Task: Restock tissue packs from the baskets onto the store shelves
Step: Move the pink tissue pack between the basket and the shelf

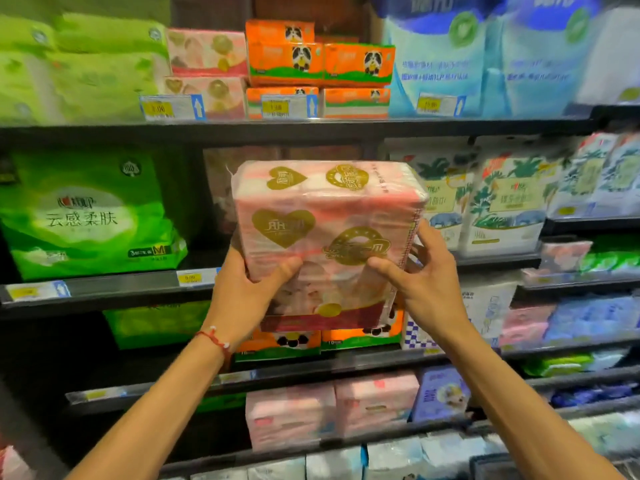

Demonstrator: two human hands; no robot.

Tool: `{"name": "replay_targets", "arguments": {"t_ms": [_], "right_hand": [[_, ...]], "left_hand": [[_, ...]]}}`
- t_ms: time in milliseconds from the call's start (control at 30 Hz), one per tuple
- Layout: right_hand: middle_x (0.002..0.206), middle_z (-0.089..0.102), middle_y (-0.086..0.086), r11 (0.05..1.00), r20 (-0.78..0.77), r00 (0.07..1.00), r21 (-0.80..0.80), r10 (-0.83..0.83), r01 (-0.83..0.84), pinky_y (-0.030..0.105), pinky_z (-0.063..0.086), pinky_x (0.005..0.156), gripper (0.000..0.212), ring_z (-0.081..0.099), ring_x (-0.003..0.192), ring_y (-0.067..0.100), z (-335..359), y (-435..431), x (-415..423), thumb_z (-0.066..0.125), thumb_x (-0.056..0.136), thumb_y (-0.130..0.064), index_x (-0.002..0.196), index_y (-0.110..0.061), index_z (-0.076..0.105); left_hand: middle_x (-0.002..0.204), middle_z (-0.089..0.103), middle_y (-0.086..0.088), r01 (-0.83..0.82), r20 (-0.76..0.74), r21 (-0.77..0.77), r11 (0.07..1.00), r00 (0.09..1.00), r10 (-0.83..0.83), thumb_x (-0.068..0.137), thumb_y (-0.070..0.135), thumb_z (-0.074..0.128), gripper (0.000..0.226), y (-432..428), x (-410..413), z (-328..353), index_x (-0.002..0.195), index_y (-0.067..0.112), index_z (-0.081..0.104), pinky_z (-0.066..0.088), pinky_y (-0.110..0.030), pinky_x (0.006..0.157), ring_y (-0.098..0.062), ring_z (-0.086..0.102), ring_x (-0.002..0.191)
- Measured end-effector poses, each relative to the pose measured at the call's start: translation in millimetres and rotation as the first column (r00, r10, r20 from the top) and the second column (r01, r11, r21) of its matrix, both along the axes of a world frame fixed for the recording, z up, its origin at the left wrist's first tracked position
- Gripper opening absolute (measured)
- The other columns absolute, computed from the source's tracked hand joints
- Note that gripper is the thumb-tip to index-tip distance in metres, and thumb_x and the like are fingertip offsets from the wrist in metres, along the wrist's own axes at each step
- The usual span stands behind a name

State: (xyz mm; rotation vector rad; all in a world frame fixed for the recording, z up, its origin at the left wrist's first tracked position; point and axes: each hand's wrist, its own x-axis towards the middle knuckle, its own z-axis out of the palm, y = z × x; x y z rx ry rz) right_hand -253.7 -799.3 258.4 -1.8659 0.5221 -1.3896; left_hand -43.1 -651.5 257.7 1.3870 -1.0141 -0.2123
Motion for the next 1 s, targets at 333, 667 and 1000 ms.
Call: {"name": "replay_targets", "arguments": {"t_ms": [333,667,1000], "right_hand": [[0.136,0.065,0.009,0.996,0.122,0.990,-0.067,0.071,-0.063,0.046,0.059,0.103,0.085,0.066,0.127,0.024,35,-106,44,0.092,0.073,-0.022,0.149,-0.015,0.056],[0.140,0.064,0.007,0.995,0.090,0.991,-0.048,0.097,-0.093,0.050,0.055,0.108,0.090,0.062,0.133,0.026,19,-157,82,0.097,0.073,-0.037,0.150,-0.019,0.055],[0.140,0.069,0.000,0.988,0.052,0.991,0.090,0.121,-0.125,0.038,0.057,0.107,0.085,0.068,0.127,0.017,-10,-174,108,0.085,0.081,-0.015,0.156,-0.017,0.047]], "left_hand": [[0.114,0.067,0.023,-0.175,0.166,-0.176,0.969,0.965,0.205,0.065,0.053,0.084,0.060,-88,33,33,0.116,0.045,0.056,0.052,-0.009,0.087,0.009,0.064,0.106],[0.116,0.067,0.014,-0.168,0.143,-0.134,0.977,0.972,0.187,0.070,0.048,0.085,0.065,-136,65,14,0.127,0.031,0.057,0.049,-0.002,0.078,0.007,0.063,0.106],[0.116,0.071,0.016,-0.093,0.091,-0.010,0.996,0.991,0.094,0.071,0.061,0.081,0.064,-169,103,-16,0.125,0.037,0.058,0.053,-0.022,0.092,0.003,0.065,0.108]]}}
